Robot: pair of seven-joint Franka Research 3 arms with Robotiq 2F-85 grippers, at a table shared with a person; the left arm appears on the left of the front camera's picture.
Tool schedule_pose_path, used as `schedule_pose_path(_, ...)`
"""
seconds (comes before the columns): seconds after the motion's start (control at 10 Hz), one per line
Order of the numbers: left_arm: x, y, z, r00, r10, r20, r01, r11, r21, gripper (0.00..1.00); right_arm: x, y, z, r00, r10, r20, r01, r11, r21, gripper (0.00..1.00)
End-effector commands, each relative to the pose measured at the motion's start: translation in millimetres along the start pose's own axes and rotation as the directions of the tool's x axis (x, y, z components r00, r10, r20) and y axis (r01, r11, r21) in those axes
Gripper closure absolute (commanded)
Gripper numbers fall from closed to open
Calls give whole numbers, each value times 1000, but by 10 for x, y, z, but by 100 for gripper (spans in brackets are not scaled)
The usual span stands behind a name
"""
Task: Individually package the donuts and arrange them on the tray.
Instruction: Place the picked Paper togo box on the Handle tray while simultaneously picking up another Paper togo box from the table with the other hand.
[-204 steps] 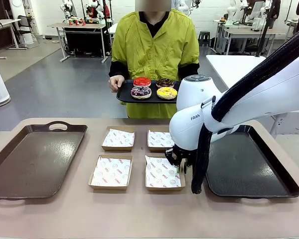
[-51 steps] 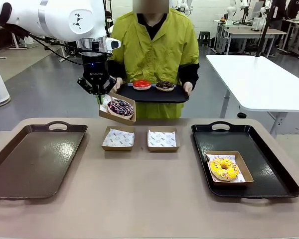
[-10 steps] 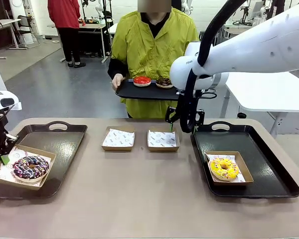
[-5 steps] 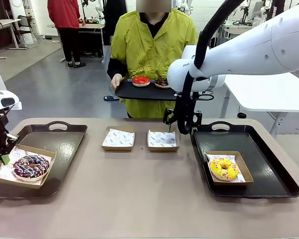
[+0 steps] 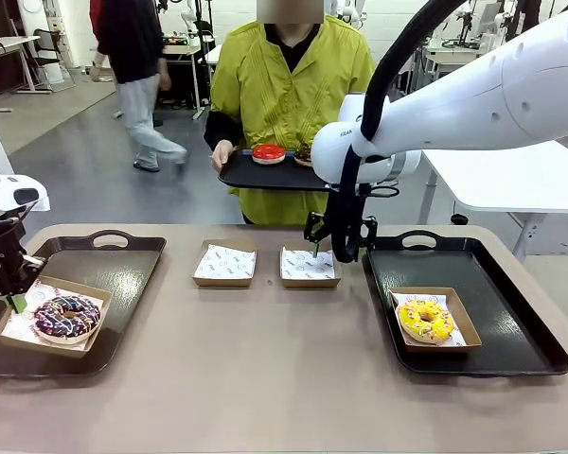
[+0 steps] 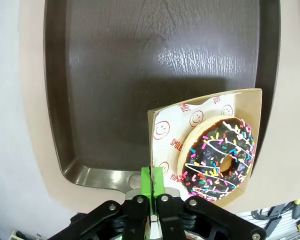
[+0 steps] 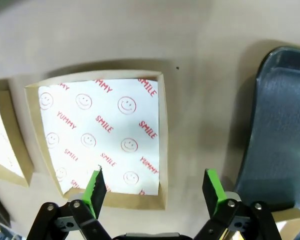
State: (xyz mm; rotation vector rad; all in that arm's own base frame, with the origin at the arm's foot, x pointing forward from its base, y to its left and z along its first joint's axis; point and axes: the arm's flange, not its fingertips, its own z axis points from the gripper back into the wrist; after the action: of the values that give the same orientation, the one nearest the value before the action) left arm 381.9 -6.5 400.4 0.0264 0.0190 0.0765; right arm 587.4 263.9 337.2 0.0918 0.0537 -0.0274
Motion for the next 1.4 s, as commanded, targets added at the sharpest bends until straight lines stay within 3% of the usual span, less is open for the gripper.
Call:
schedule_pose_path(0.0, 135, -108, -7, 1000, 19, 4, -19, 1000, 15, 99, 52, -25, -110, 998, -19, 56, 21, 999, -35, 0)
schedule_pose_path(0.7, 247, -214, -198, 999, -40, -13, 41, 999, 20, 99, 46, -23, -156, 999, 16, 50, -13, 999, -46, 0)
schedule_pose_path(0.8, 242, -216, -210, 999, -51, -14, 51, 999, 18, 41, 43, -16, -156, 999, 21, 48, -19, 999, -49, 59)
schedule_pose_path(0.9, 238, -220, -209, 998, -56, -17, 56, 998, 14, 41, 42, -9, -155, 999, 15, 47, -13, 999, -49, 59)
schedule_pose_path(1.0, 235, -223, -213, 998, -59, -21, 59, 998, 13, 0, 42, -11, -153, 999, 7, 48, -4, 999, -49, 100)
schedule_pose_path(1.1, 231, -222, -215, 998, -62, -22, 63, 998, 13, 38, 39, -10, -153, 999, 5, 48, -3, 999, -49, 64)
schedule_pose_path(1.2, 227, -222, -212, 998, -65, -22, 65, 998, 11, 0, 39, -11, -147, 999, 1, 49, 1, 999, -50, 100)
schedule_pose_path(1.3, 220, -220, -215, 997, -67, -24, 67, 998, 7, 0, 39, -14, -144, 999, -1, 50, 3, 999, -49, 100)
